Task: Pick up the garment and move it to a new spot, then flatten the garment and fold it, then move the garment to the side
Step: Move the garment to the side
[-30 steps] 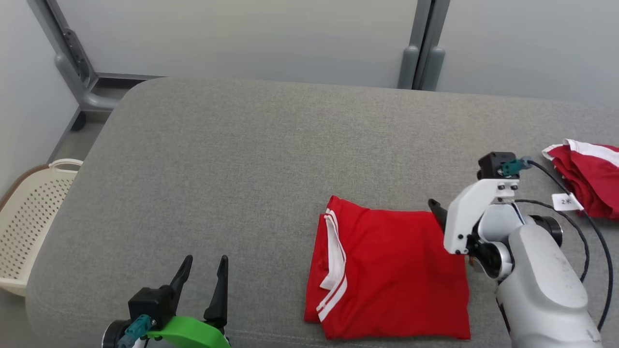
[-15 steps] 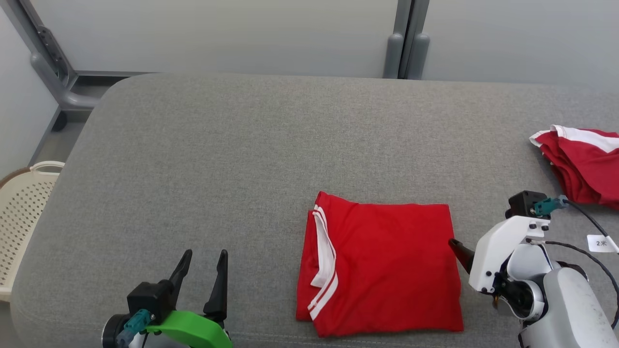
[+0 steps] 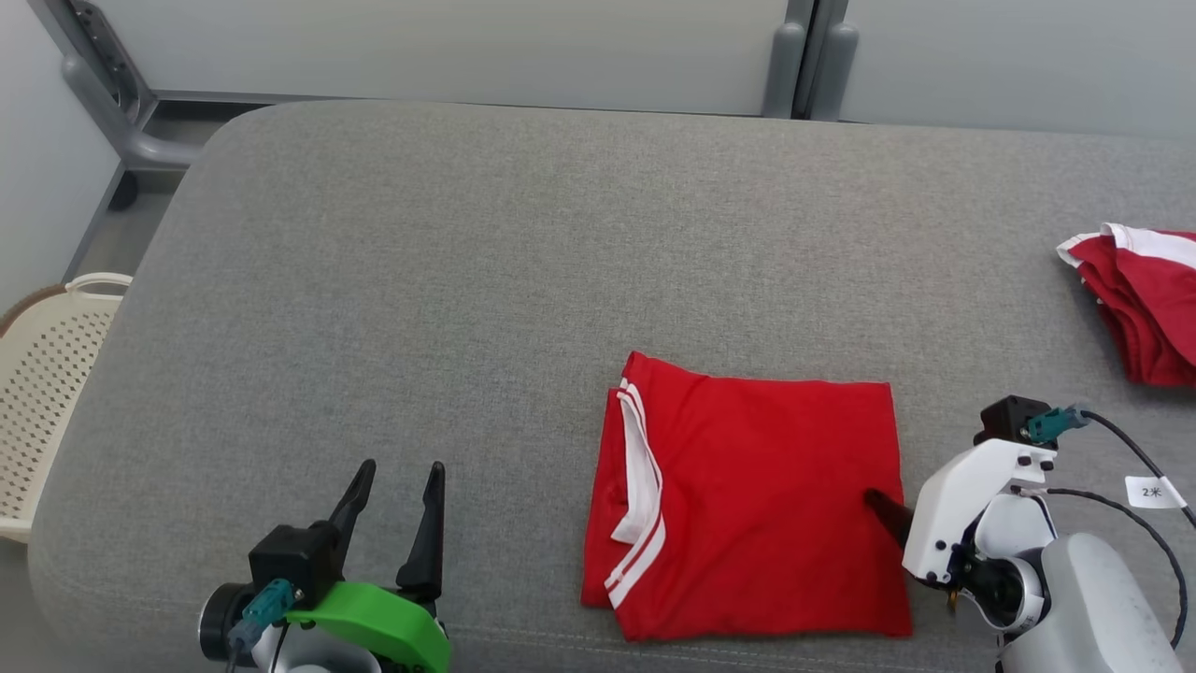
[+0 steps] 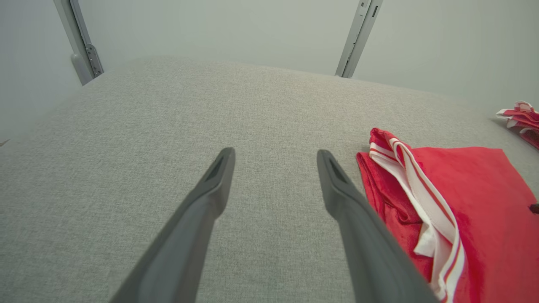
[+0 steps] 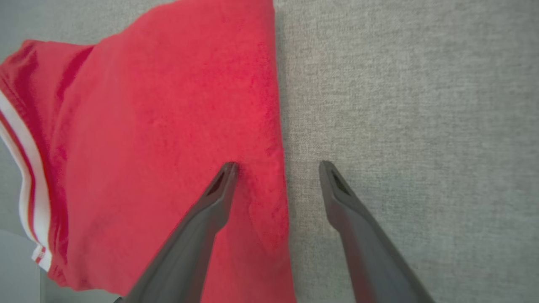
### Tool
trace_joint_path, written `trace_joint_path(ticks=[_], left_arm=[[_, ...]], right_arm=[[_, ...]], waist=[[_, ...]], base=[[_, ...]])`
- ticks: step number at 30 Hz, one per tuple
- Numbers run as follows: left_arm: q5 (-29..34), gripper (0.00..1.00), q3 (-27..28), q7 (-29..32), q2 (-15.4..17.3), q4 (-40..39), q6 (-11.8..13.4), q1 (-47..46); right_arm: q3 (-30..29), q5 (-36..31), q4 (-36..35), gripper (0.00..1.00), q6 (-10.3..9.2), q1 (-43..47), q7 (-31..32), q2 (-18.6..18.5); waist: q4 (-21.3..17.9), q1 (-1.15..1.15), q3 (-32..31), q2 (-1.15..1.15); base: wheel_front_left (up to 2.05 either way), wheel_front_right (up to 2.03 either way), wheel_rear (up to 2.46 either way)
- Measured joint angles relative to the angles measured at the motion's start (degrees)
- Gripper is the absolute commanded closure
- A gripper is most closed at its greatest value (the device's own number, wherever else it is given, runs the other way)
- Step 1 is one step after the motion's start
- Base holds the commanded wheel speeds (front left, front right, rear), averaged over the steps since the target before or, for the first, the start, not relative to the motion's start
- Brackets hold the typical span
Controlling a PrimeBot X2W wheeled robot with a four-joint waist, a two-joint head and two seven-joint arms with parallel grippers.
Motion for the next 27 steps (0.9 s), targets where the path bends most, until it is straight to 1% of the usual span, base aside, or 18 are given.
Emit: trace_joint_path(ticks=[6, 9, 10, 11, 12, 13, 19, 23, 24, 27], left_arm=[[0.41, 0.00, 0.20, -0.01, -0.03, -0.01, 0.09, -0.42], [0.41, 0.00, 0.79, -0.08, -0.03, -0.14, 0.54, -0.43], [0.41, 0.00, 0.94, -0.08, -0.02, -0.24, 0.66, -0.43], [0.40, 0.00, 1.11, -0.08, -0.01, -0.37, 0.82, -0.42], [0.38, 0.00, 1.35, -0.08, 0.02, -0.53, 1.01, -0.39], [0.37, 0.00, 1.56, -0.08, 0.10, -0.67, 1.09, -0.34], [-0.04, 0.00, 3.71, -0.09, 1.09, -1.74, 2.08, 0.44], [-0.07, 0.00, 4.14, -0.15, 1.71, -2.93, 2.55, 1.27], [-0.15, 0.00, 4.35, -0.13, 1.93, -3.54, 3.07, 2.07], [-0.25, 0.00, 4.15, 0.19, 2.02, -4.32, 3.25, 2.52]], right_arm=[[1.90, 0.97, 4.24, 0.00, 0.00, -1.97, -1.60, -0.09], [2.70, 0.84, 6.25, 0.00, 0.00, -2.77, -2.40, -0.14], [2.81, 0.78, 6.86, 0.07, 0.00, -3.06, -2.63, -0.14], [3.12, 0.92, 7.54, 0.65, 0.00, -3.28, -2.87, -0.16], [3.59, 1.03, 8.03, 0.91, 0.00, -3.52, -2.89, -0.19], [3.83, 1.05, 8.57, 1.00, -0.01, -3.80, -3.09, -0.24], [5.33, 1.20, 10.60, 1.00, -0.01, -4.35, -4.22, -0.13], [6.09, 1.09, 11.25, 1.00, -0.01, -4.99, -4.81, -0.08], [6.91, 0.35, 11.39, 1.00, -0.01, -5.74, -4.78, -0.08], [8.06, -1.14, 10.85, 1.00, -0.01, -6.86, -4.03, 0.01]], waist=[[0.94, 0.00, 0.32, 0.00], [1.49, 0.00, 0.04, 0.00], [1.68, 0.00, -0.08, 0.00], [1.88, 0.00, -0.22, 0.00], [2.08, 0.00, -0.35, 0.00], [2.26, 0.00, -0.49, 0.00], [3.45, 0.00, -1.57, 0.00], [3.87, 0.00, -2.53, 0.00], [3.76, 0.00, -3.14, 0.00], [2.97, 0.00, -3.40, 0.00]], base=[[0.00, 0.00, 0.00], [0.00, 0.00, 0.00], [0.00, 0.00, 0.00], [0.00, 0.00, 0.00], [0.00, 0.00, 0.00], [0.00, 0.00, 0.00], [0.00, 0.00, 0.00], [0.00, 0.00, 0.00], [0.00, 0.00, 0.00], [0.00, 0.00, 0.00]])
